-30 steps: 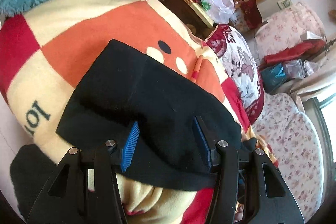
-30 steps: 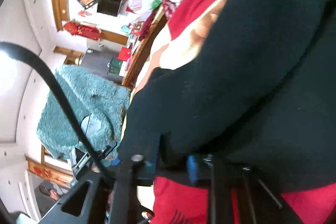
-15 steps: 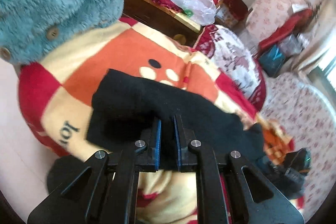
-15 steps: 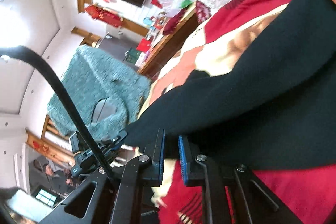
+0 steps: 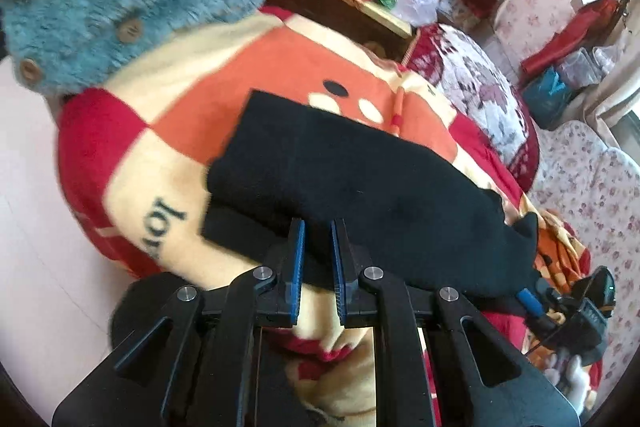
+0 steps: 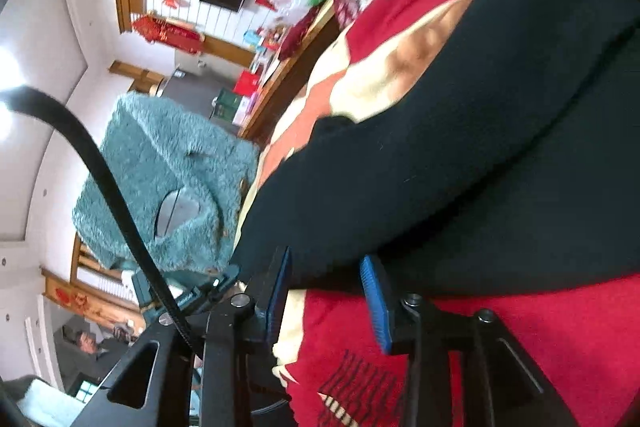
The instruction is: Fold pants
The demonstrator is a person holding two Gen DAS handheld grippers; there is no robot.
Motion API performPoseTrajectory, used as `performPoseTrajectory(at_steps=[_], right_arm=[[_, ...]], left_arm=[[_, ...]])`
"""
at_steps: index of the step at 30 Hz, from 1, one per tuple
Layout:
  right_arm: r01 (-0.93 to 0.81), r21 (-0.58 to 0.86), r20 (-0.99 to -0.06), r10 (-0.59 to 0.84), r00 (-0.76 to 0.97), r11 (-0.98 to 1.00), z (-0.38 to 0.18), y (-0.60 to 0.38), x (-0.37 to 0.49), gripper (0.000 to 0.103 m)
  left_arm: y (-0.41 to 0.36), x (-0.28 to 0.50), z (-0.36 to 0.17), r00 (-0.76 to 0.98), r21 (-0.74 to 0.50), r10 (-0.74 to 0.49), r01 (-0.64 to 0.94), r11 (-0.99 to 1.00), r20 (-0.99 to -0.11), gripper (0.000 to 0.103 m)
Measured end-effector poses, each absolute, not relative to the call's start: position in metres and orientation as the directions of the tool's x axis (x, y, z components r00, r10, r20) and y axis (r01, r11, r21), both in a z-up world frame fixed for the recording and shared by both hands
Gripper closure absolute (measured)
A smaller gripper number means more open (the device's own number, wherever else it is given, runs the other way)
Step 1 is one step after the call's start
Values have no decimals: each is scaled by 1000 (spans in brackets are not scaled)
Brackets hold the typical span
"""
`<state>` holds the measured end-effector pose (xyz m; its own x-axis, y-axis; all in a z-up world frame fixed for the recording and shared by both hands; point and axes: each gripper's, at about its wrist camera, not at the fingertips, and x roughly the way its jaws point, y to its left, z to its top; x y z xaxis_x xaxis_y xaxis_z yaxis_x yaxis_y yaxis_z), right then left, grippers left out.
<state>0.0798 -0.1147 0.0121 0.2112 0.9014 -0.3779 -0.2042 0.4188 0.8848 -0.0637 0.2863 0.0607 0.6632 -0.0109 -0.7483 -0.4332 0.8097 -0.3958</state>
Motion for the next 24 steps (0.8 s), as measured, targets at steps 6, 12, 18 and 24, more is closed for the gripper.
performPoseTrajectory(at_steps=[6, 12, 18, 24], right_arm=[[-134, 852, -433, 825, 363, 506, 16, -181, 93, 58], [14, 890, -406, 779, 479, 455, -13, -240, 119, 55], [82, 908, -392, 764, 513, 411, -35, -242, 141, 54], [68, 926, -346, 765, 544, 371, -42, -245, 161, 54]], left_arm=[[272, -81, 89, 702, -329, 57, -403, 854, -709, 74], [218, -49, 106, 713, -331, -103, -188, 925, -694, 58], [143, 5, 90, 585, -480, -388, -3, 877, -712, 58], [86, 47, 86, 517, -524, -475, 60, 850, -712, 58]])
